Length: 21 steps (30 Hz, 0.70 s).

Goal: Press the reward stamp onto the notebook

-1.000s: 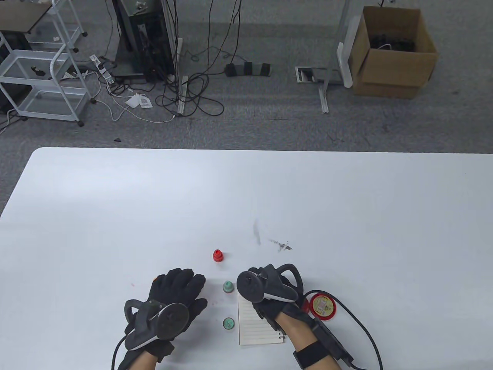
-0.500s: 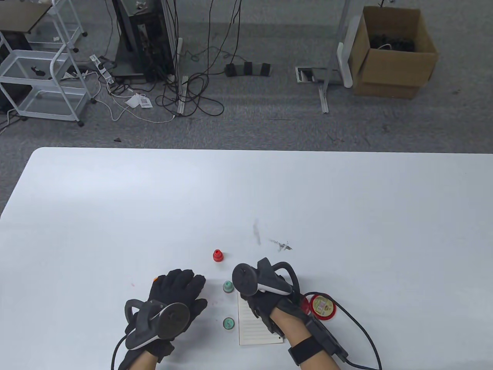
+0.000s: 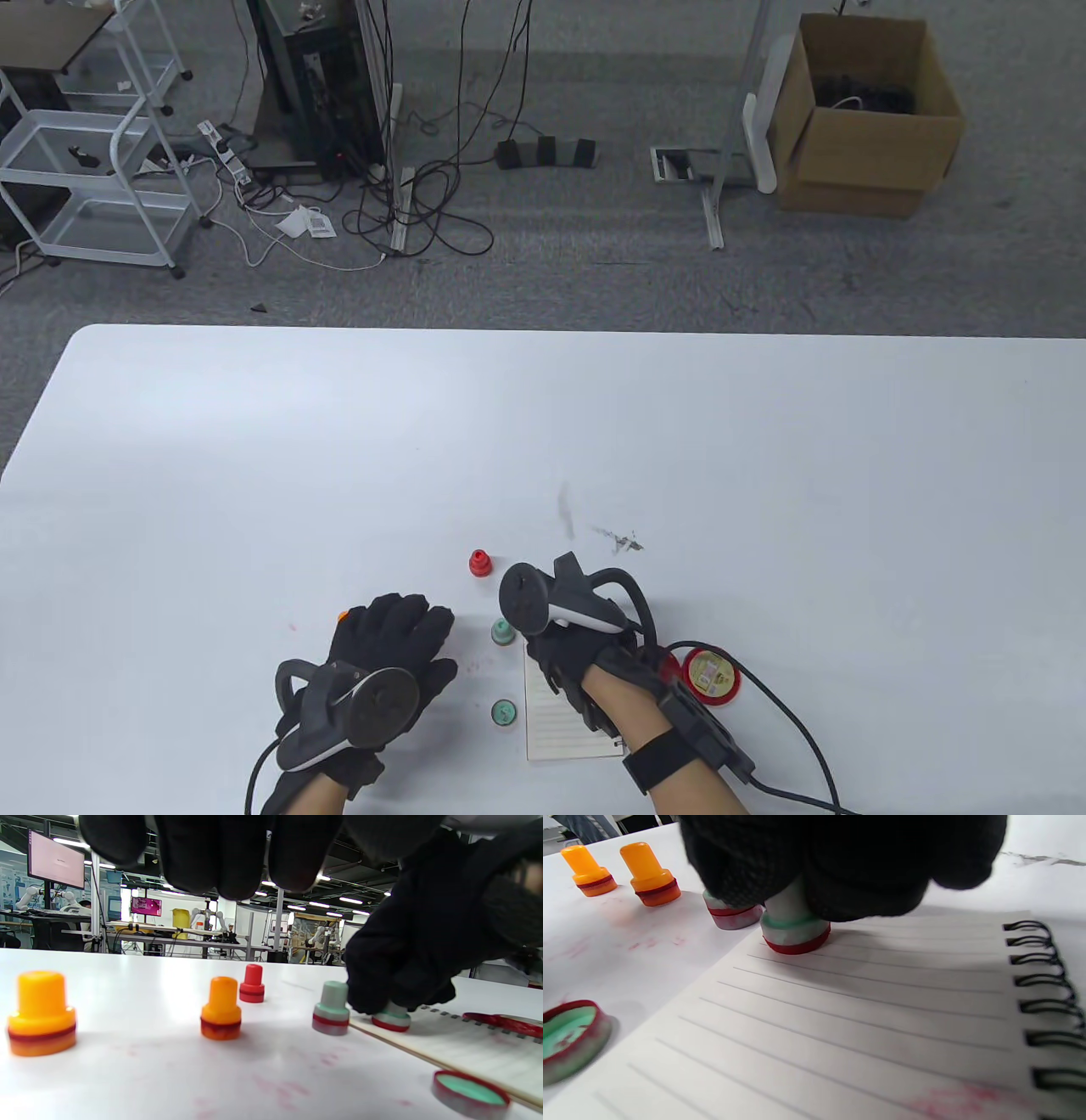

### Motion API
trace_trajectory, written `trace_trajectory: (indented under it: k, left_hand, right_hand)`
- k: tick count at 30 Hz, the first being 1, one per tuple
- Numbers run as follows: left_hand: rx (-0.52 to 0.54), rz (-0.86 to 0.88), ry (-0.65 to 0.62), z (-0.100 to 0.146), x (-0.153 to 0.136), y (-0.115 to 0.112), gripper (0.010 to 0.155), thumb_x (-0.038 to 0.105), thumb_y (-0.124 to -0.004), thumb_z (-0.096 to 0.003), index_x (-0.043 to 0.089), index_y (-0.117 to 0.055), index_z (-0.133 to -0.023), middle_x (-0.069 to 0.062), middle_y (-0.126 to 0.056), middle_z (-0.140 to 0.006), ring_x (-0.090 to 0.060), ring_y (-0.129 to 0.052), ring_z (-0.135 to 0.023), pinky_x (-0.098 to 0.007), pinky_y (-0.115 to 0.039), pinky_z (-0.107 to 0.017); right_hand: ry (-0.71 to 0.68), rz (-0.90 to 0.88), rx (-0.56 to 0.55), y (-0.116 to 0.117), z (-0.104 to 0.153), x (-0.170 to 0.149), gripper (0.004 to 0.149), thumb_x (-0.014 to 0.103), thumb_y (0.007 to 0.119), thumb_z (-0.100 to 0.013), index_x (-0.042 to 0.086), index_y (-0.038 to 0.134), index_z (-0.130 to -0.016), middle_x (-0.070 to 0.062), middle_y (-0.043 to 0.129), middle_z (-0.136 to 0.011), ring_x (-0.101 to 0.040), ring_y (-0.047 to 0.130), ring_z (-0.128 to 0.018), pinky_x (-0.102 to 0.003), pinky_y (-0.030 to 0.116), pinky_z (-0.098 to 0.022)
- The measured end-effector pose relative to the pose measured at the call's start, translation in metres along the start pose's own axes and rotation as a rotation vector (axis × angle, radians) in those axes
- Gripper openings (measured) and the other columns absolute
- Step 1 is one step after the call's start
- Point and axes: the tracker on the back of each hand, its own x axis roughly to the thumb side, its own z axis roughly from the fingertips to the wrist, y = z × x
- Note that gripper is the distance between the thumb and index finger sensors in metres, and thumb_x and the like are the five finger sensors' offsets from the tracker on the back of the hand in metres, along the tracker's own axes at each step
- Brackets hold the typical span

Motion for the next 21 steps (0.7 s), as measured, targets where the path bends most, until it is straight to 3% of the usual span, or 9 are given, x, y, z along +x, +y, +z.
trace_trajectory:
  k: [9,21]
  left_hand:
    - [-0.065,-0.007,-0.046,-0.003,0.012,-0.012,0.062,0.058,-0.069,-0.0475,0.033,-0.075,-0.103,-0.004,-0.077,-0.11,-0.035,-0.077,-0.103,-0.06,-0.067,-0.077]
    - [-0.083,-0.013,-0.06,-0.005,0.016,-0.016,0.061,0.058,-0.069,-0.0478,0.033,-0.075,-0.103,-0.004,-0.077,-0.11,-0.035,-0.077,-0.103,-0.06,-0.067,-0.077]
  right_hand:
    - [0.063,-0.088,0.152,-0.005,-0.015,-0.007,0.048,0.026,0.088,-0.032,0.015,0.085,-0.079,-0.016,0.091,-0.063,-0.022,0.098,-0.033,-0.035,0.084,-0.03]
    - [0.039,-0.025,0.036,-0.002,-0.002,-0.002,0.047,0.027,0.087,-0.032,0.017,0.086,-0.078,-0.015,0.092,-0.063,-0.022,0.098,-0.033,-0.034,0.085,-0.031]
